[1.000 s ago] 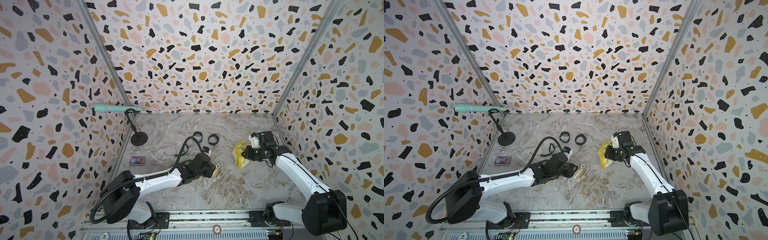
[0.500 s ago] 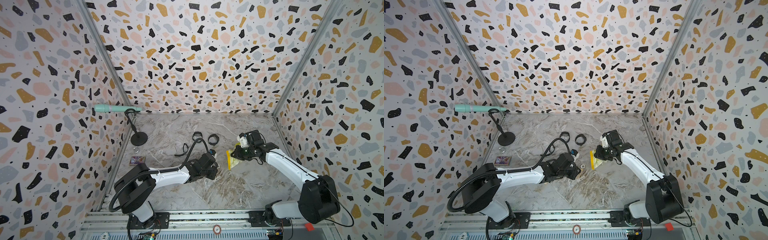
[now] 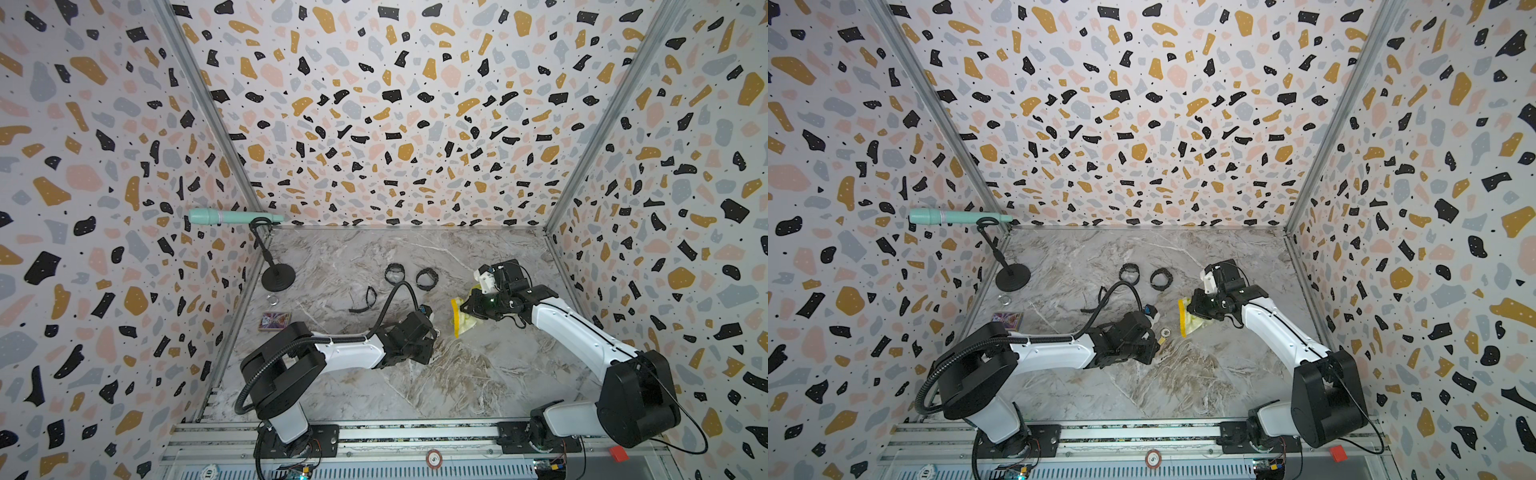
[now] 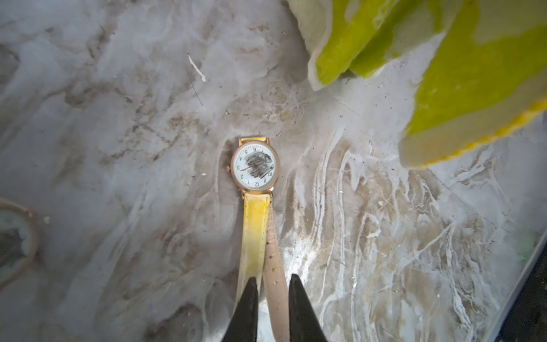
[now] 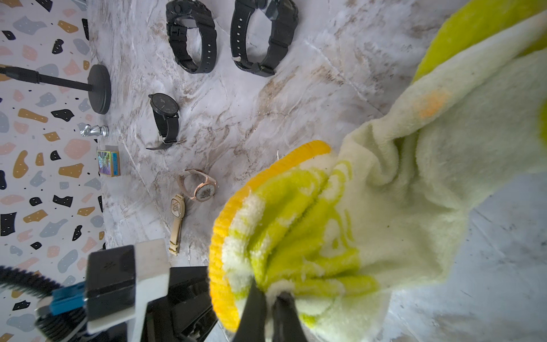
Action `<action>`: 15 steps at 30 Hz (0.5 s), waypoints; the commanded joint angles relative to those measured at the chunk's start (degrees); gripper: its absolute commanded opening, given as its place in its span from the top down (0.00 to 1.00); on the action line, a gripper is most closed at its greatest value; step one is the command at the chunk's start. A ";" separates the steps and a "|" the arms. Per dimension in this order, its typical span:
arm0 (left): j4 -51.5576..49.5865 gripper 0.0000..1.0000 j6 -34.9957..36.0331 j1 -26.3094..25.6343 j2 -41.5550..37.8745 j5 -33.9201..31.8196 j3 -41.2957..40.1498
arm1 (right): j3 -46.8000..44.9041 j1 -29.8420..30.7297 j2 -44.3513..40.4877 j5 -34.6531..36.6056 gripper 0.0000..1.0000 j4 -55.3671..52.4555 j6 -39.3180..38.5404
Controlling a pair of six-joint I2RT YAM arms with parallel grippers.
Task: Wipe the watch dial
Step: Hold the watch at the center of the board.
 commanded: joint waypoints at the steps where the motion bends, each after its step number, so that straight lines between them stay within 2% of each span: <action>1: 1.93 0.82 -0.66 -0.69 0.80 -1.13 -1.05 | -0.76 -0.04 -2.24 -0.93 1.00 0.63 -0.35; 15: -0.12 0.82 -0.04 -1.61 4.95 -1.39 -1.23 | -1.82 0.09 -1.34 -2.41 1.00 2.44 -0.23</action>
